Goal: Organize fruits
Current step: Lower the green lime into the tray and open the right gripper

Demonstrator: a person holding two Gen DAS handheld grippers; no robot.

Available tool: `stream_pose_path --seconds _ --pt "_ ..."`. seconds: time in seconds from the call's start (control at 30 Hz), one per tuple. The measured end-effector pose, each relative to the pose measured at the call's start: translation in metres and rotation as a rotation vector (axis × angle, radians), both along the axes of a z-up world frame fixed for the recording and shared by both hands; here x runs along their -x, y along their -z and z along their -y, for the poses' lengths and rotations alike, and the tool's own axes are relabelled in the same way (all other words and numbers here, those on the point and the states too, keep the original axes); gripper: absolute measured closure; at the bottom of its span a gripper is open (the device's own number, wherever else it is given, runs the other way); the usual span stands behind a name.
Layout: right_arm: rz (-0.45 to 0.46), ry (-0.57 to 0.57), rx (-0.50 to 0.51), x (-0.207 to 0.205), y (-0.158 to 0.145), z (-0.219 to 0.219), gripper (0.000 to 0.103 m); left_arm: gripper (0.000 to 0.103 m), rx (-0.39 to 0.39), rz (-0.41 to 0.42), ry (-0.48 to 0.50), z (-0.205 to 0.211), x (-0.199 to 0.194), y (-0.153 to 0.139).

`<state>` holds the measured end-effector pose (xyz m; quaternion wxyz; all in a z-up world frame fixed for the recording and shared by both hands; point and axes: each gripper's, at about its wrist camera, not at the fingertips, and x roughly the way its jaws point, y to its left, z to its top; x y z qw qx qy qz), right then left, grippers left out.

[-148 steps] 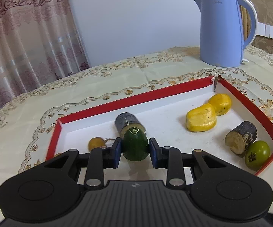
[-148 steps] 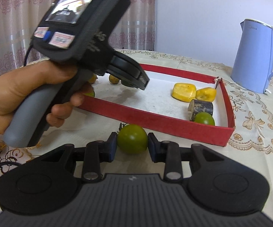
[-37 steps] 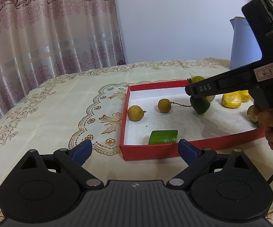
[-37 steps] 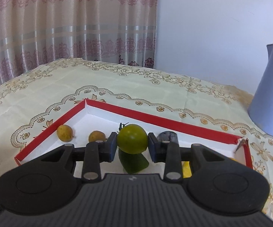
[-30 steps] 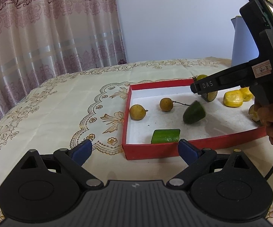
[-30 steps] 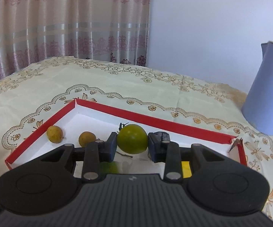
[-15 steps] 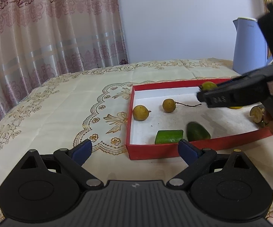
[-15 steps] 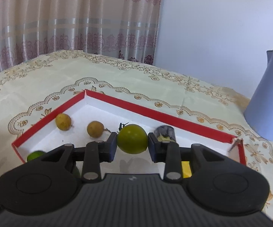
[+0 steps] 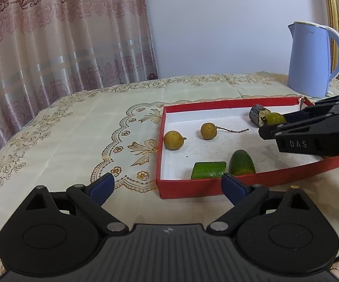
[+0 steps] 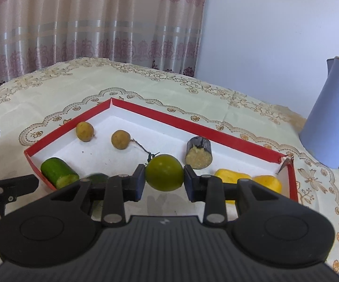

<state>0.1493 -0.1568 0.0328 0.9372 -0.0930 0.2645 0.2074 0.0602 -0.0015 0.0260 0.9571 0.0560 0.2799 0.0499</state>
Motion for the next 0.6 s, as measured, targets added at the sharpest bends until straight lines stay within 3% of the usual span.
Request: stream_pose_path --seconds 0.6 --pt "-0.044 0.054 -0.056 -0.025 0.008 -0.005 0.071 0.005 -0.008 -0.016 -0.001 0.003 -0.002 0.002"
